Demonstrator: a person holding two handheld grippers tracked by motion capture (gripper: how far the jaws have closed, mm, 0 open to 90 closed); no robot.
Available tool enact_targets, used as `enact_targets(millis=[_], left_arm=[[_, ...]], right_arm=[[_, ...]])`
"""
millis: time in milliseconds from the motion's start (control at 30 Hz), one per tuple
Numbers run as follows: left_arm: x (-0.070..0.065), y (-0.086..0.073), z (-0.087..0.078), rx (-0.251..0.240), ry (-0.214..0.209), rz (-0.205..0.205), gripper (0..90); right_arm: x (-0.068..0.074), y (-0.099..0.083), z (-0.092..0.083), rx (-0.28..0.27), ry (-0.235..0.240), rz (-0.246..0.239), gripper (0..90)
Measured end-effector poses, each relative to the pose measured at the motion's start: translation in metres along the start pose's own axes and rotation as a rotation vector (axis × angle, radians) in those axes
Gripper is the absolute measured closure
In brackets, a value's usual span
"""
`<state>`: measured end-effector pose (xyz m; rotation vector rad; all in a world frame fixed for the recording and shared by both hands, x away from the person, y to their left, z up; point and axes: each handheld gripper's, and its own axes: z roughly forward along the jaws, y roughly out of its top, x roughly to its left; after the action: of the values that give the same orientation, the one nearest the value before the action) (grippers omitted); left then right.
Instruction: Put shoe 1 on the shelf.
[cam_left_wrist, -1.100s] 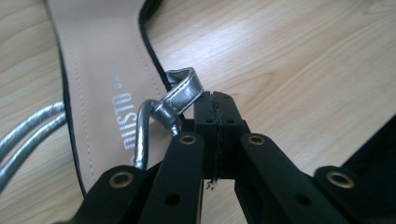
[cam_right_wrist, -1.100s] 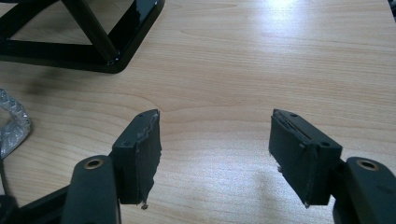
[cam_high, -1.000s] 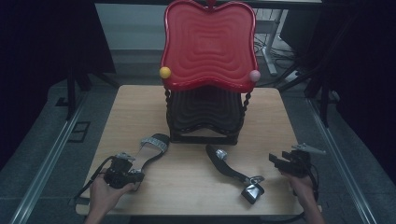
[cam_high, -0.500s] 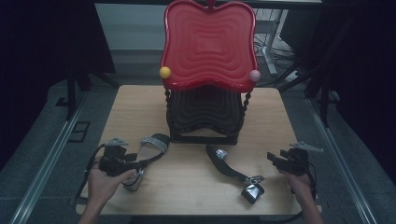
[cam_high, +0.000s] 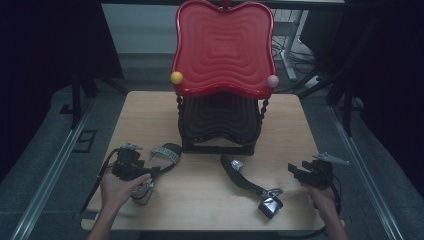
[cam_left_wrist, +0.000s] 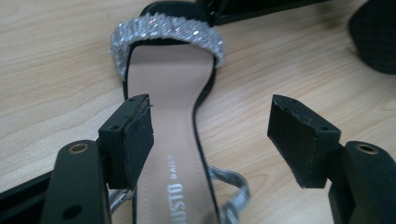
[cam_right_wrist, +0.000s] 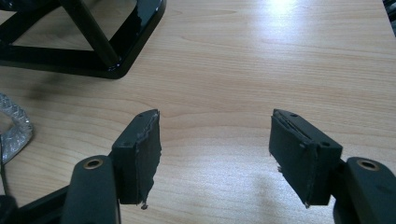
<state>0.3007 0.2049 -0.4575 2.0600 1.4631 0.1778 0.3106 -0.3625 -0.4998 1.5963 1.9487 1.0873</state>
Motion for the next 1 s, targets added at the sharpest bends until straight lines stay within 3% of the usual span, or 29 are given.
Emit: enact_targets(millis=[167, 233, 433, 633, 800, 1000], left_arm=[[0.008, -0.001, 0.022, 0.066, 0.036, -0.02, 27.6], [0.008, -0.001, 0.027, 0.079, 0.037, -0.019, 27.2], [0.012, -0.003, 0.04, 0.123, 0.093, -0.031, 26.5], [0.01, -0.005, 0.051, 0.177, 0.116, -0.009, 26.5], [0.007, -0.006, 0.059, 0.204, 0.12, -0.018, 31.9], [0.009, -0.005, 0.057, 0.219, 0.129, -0.014, 40.8]], right_arm=[[0.002, 0.0, 0.001, 0.008, 0.0, -0.009, 34.7], [0.002, 0.0, 0.001, 0.009, 0.0, -0.011, 34.7], [0.003, 0.0, 0.001, 0.011, -0.001, -0.015, 34.7], [0.003, 0.0, 0.001, 0.009, 0.0, -0.016, 34.7], [0.002, 0.0, 0.001, 0.009, 0.0, -0.015, 34.7], [0.002, 0.0, 0.001, 0.007, -0.001, -0.014, 34.7]])
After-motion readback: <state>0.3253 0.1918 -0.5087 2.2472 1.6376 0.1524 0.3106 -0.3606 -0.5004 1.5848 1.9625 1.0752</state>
